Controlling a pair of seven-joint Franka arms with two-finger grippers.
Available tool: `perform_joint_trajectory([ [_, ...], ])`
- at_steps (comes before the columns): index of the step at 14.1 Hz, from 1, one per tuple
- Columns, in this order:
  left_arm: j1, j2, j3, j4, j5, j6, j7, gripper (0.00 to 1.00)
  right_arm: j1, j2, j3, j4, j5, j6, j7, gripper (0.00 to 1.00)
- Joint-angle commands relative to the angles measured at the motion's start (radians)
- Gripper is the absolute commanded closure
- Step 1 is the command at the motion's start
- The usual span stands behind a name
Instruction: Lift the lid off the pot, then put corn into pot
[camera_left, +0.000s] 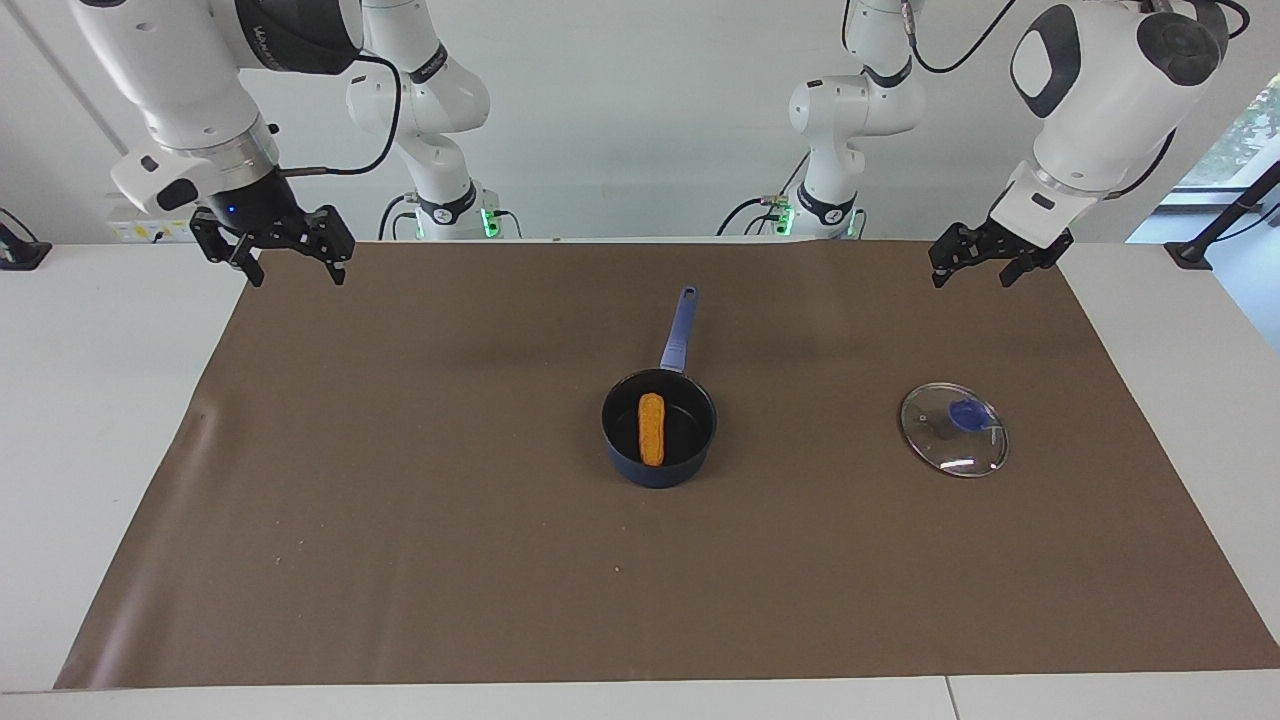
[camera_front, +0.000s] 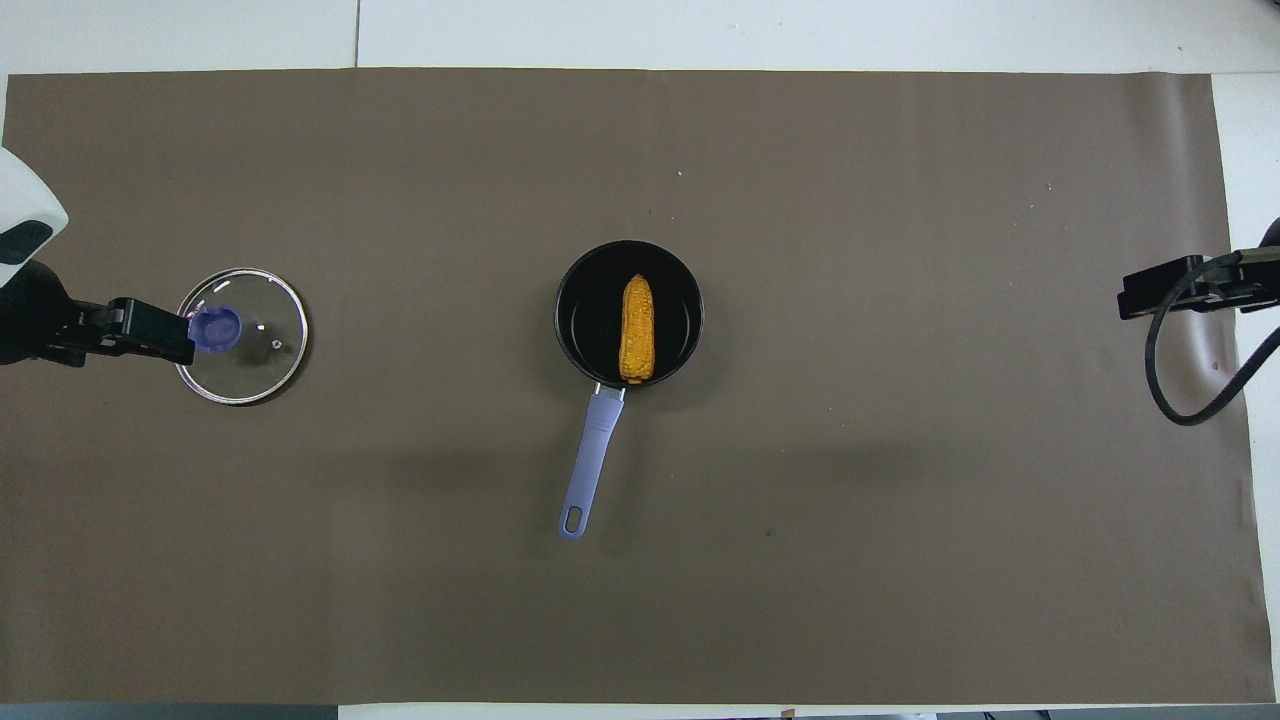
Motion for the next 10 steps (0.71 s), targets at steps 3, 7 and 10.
perform_joint_trajectory([
  [3,-0.018,-0.01,0.006,0.02,0.015,-0.016,-0.016,0.0,-0.014,-0.012,-0.017,-0.024,-0.006,-0.008,-0.019,0.0],
  [7,-0.03,-0.018,0.008,0.01,0.015,-0.025,-0.016,0.0,-0.039,-0.009,0.0,-0.021,-0.004,-0.022,-0.019,0.0],
  [10,-0.033,-0.01,0.008,0.024,0.03,-0.031,-0.01,0.0,-0.057,-0.004,0.014,-0.02,-0.004,-0.045,-0.025,0.0],
])
